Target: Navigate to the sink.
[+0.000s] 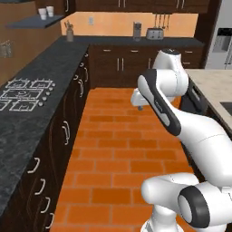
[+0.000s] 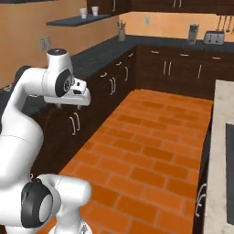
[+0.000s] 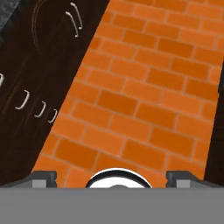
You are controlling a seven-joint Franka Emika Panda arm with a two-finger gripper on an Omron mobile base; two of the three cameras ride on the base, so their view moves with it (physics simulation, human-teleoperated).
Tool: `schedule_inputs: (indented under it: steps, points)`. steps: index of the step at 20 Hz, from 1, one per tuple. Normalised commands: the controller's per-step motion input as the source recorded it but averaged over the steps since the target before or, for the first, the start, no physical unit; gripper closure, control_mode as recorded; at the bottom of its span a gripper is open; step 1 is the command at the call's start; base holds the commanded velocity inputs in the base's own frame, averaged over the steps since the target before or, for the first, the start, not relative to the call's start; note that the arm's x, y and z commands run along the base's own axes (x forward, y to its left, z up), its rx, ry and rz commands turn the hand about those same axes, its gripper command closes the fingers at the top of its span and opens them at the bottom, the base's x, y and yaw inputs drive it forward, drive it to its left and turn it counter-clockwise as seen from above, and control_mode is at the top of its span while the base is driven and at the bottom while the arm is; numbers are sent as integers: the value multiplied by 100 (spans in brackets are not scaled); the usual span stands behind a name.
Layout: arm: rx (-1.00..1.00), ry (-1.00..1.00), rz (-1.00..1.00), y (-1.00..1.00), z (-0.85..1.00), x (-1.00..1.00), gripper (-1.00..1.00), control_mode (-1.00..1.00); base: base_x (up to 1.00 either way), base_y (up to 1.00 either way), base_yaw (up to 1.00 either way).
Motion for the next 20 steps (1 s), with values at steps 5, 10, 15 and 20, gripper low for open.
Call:
schedule_inputs:
  steps: [5, 10, 15, 20]
  points:
    - [0, 0, 0, 0, 0, 0, -100, 100, 0, -21, -52]
    - [0, 0, 0, 0, 0, 0, -100, 100, -3, -7, -32]
    - [0, 0, 0, 0, 0, 0, -100, 100, 48, 33, -2]
    - [0, 0, 0, 0, 0, 0, -100, 100, 100, 67, -10]
